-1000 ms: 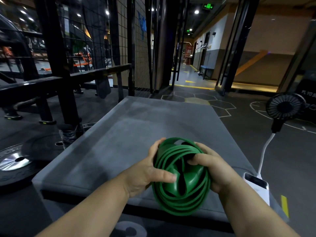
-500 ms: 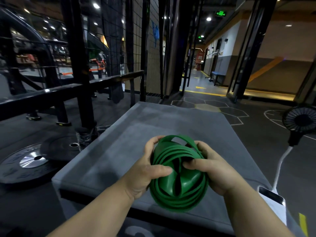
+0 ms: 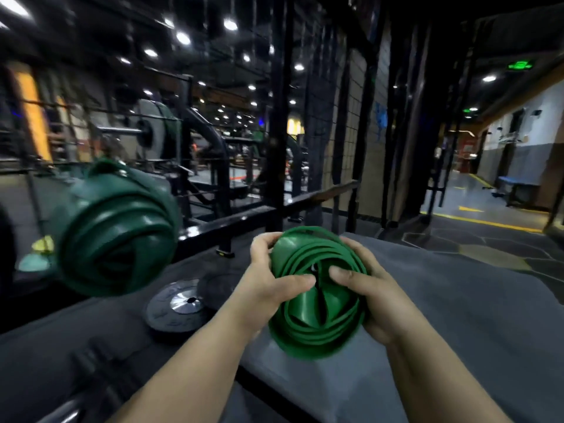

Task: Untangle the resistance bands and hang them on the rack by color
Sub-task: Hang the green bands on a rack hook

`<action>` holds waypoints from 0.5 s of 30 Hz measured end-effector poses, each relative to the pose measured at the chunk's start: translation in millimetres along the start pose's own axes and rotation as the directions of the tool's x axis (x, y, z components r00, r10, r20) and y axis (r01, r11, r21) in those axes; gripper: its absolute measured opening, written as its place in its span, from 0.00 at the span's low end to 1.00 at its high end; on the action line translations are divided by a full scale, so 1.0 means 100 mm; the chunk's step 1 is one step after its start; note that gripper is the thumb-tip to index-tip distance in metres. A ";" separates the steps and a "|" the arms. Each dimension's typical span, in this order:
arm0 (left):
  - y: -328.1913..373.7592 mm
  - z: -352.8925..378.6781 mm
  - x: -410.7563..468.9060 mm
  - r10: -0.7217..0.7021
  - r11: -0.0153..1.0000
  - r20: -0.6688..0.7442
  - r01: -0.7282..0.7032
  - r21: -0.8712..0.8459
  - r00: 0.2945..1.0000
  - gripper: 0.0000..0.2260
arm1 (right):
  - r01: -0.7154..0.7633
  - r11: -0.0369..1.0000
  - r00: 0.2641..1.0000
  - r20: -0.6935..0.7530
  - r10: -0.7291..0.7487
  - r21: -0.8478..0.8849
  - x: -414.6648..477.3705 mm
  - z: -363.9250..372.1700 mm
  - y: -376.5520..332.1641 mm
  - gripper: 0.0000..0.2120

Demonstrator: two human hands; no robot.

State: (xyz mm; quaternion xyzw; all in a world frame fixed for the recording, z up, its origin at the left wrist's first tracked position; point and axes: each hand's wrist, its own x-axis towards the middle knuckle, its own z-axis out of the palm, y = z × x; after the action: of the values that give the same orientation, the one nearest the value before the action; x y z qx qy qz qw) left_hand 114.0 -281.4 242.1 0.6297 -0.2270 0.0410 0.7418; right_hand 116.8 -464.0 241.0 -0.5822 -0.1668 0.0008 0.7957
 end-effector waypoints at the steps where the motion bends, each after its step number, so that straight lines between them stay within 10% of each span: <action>1: 0.07 -0.08 -0.01 0.020 1.000 -0.037 -0.019 0.020 0.999 0.37 | 0.012 1.000 0.999 0.035 -0.013 0.020 0.08 0.12 -0.01 0.28; 5: 0.34 -0.37 -0.05 0.109 0.984 -0.192 -0.078 0.158 0.975 0.37 | 0.052 0.997 0.981 0.183 -0.063 0.060 0.42 0.57 -0.09 0.41; 15: 0.68 -0.53 0.12 0.244 0.953 -0.437 -0.130 0.275 0.866 0.33 | 0.100 0.983 0.872 0.463 -0.160 0.153 1.04 1.07 -0.37 0.34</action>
State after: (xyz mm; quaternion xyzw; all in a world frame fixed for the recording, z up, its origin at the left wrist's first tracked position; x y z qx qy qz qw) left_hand 116.4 -219.5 303.6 0.6597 -0.0961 0.2898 0.6867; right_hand 179.1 -356.5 331.1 -0.5012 -0.3945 0.0998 0.7636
